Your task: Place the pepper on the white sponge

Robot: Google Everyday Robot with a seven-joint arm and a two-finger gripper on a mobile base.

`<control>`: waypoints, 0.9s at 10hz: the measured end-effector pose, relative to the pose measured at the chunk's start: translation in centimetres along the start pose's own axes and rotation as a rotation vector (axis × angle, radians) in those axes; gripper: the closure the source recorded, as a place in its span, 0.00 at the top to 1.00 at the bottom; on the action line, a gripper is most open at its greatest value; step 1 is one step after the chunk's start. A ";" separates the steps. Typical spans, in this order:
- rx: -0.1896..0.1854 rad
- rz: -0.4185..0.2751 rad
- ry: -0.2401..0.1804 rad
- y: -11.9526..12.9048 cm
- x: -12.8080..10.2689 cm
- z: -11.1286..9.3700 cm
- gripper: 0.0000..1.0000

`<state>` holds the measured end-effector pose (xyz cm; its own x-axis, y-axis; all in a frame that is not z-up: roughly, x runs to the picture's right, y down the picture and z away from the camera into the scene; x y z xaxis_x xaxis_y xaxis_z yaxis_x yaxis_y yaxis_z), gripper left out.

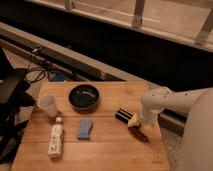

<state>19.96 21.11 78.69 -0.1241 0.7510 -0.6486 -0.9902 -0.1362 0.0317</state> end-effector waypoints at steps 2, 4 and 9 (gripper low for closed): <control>0.009 -0.004 0.008 -0.1 0.3 0.7 0.80; 0.032 0.018 -0.010 -0.3 0.1 1.0 0.80; 0.038 0.044 0.042 -1.0 0.7 3.3 0.80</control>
<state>20.62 23.89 80.68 -0.1651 0.7170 -0.6772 -0.9857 -0.1431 0.0887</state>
